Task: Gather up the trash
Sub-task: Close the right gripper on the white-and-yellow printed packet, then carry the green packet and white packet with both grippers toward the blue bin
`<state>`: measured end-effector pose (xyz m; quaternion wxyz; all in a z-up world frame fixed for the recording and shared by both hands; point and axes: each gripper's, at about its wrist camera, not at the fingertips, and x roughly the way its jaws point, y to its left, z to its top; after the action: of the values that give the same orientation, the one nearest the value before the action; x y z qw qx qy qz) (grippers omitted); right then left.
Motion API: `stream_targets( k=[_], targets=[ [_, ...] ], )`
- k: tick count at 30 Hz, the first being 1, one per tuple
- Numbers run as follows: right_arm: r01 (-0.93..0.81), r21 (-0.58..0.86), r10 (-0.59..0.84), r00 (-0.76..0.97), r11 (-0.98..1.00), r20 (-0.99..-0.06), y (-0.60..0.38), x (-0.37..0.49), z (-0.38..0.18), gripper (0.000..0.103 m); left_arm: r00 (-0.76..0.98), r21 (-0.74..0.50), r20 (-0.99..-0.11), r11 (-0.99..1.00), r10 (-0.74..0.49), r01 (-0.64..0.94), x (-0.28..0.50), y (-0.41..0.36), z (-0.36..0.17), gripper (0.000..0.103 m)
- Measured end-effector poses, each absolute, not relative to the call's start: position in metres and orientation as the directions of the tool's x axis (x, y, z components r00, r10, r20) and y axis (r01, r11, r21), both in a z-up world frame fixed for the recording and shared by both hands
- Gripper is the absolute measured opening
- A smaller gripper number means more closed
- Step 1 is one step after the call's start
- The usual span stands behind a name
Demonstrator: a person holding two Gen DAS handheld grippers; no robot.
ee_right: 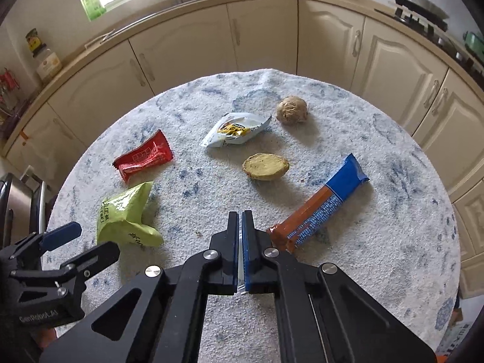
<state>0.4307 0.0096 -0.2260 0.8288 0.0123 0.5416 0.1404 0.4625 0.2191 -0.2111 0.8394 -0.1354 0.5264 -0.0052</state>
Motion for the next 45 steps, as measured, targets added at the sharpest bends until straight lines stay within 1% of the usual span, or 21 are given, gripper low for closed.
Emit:
stream_targets(
  k=[3, 4, 5, 6, 7, 8, 9, 11, 12, 15, 16, 19, 21, 22, 23, 24, 25, 26, 30, 39, 45],
  targets=[
    [-0.221, 0.188, 0.26, 0.365, 0.957, -0.894, 0.005, 0.439, -0.222, 0.004, 0.45, -0.217, -0.885, 0.961, -0.121, -0.169, 0.478, 0.219, -0.215, 0.087],
    [-0.222, 0.181, 0.254, 0.367, 0.958, -0.895, 0.005, 0.443, -0.22, 0.012, 0.45, -0.215, -0.886, 0.959, -0.112, -0.183, 0.483, 0.219, -0.218, 0.088],
    [-0.217, 0.165, 0.238, 0.372, 0.962, -0.897, 0.004, 0.449, -0.219, 0.034, 0.442, -0.215, -0.89, 0.957, -0.111, -0.193, 0.489, 0.218, -0.223, 0.088],
    [-0.206, 0.142, 0.215, 0.39, 0.968, -0.895, 0.004, 0.455, -0.218, 0.05, 0.436, -0.214, -0.893, 0.956, -0.109, -0.199, 0.495, 0.217, -0.227, 0.088],
    [-0.206, 0.121, 0.199, 0.423, 0.971, -0.884, 0.005, 0.46, -0.217, 0.072, 0.458, -0.195, -0.885, 0.962, -0.088, -0.191, 0.497, 0.215, -0.227, 0.087],
    [-0.217, 0.104, 0.193, 0.442, 0.971, -0.876, 0.006, 0.464, -0.216, 0.076, 0.462, -0.182, -0.883, 0.967, -0.079, -0.181, 0.499, 0.212, -0.23, 0.085],
    [-0.234, 0.085, 0.185, 0.448, 0.969, -0.875, 0.01, 0.469, -0.216, 0.075, 0.472, -0.158, -0.879, 0.973, -0.059, -0.171, 0.499, 0.21, -0.231, 0.083],
    [-0.272, 0.1, 0.216, 0.441, 0.957, -0.871, 0.016, 0.478, -0.217, 0.075, 0.494, -0.099, -0.87, 0.979, 0.001, -0.176, 0.495, 0.207, -0.232, 0.063],
    [-0.3, 0.115, 0.245, 0.44, 0.947, -0.864, 0.02, 0.483, -0.218, 0.075, 0.503, -0.066, -0.863, 0.979, 0.04, -0.19, 0.494, 0.208, -0.233, 0.048],
    [-0.351, 0.089, 0.247, 0.435, 0.932, -0.866, 0.037, 0.495, -0.224, 0.075, 0.514, -0.102, -0.858, 0.973, 0.021, -0.209, 0.491, 0.217, -0.232, 0.034],
    [-0.364, 0.092, 0.255, 0.43, 0.927, -0.866, 0.041, 0.499, -0.228, 0.074, 0.515, -0.116, -0.857, 0.97, 0.012, -0.215, 0.491, 0.222, -0.232, 0.032],
    [-0.371, 0.109, 0.268, 0.408, 0.922, -0.873, 0.049, 0.509, -0.24, 0.072, 0.518, -0.154, -0.855, 0.962, -0.015, -0.225, 0.493, 0.233, -0.232, 0.029],
    [-0.375, 0.125, 0.271, 0.367, 0.918, -0.89, 0.053, 0.516, -0.252, 0.062, 0.522, -0.153, -0.853, 0.961, -0.012, -0.228, 0.495, 0.236, -0.233, 0.029],
    [-0.375, 0.121, 0.269, 0.372, 0.919, -0.889, 0.053, 0.515, -0.255, 0.055, 0.523, -0.152, -0.852, 0.963, -0.013, -0.225, 0.496, 0.237, -0.233, 0.029],
    [-0.384, 0.102, 0.268, 0.41, 0.918, -0.872, 0.054, 0.513, -0.254, 0.035, 0.524, -0.15, -0.852, 0.964, -0.012, -0.221, 0.497, 0.237, -0.233, 0.029],
    [-0.391, 0.12, 0.286, 0.401, 0.913, -0.87, 0.055, 0.514, -0.255, 0.03, 0.525, -0.148, -0.851, 0.964, -0.011, -0.22, 0.495, 0.24, -0.231, 0.029],
    [-0.382, 0.143, 0.301, 0.395, 0.913, -0.868, 0.054, 0.515, -0.255, 0.017, 0.525, -0.143, -0.851, 0.965, -0.008, -0.218, 0.496, 0.239, -0.232, 0.029],
    [-0.376, 0.163, 0.313, 0.384, 0.912, -0.869, 0.054, 0.516, -0.255, 0.013, 0.525, -0.141, -0.851, 0.966, -0.006, -0.217, 0.496, 0.24, -0.232, 0.029],
    [-0.377, 0.146, 0.298, 0.383, 0.915, -0.875, 0.056, 0.51, -0.253, 0.013, 0.526, -0.153, -0.85, 0.964, -0.016, -0.218, 0.495, 0.241, -0.233, 0.029],
    [-0.391, 0.206, 0.363, 0.383, 0.897, -0.85, 0.041, 0.456, -0.218, 0.012, 0.504, -0.15, -0.864, 0.965, -0.021, -0.217, 0.483, 0.237, -0.228, 0.029],
    [-0.355, 0.164, 0.313, 0.417, 0.921, -0.854, 0.023, 0.417, -0.201, 0.012, 0.514, -0.155, -0.857, 0.972, -0.043, -0.177, 0.454, 0.223, -0.206, 0.028]
  ],
)
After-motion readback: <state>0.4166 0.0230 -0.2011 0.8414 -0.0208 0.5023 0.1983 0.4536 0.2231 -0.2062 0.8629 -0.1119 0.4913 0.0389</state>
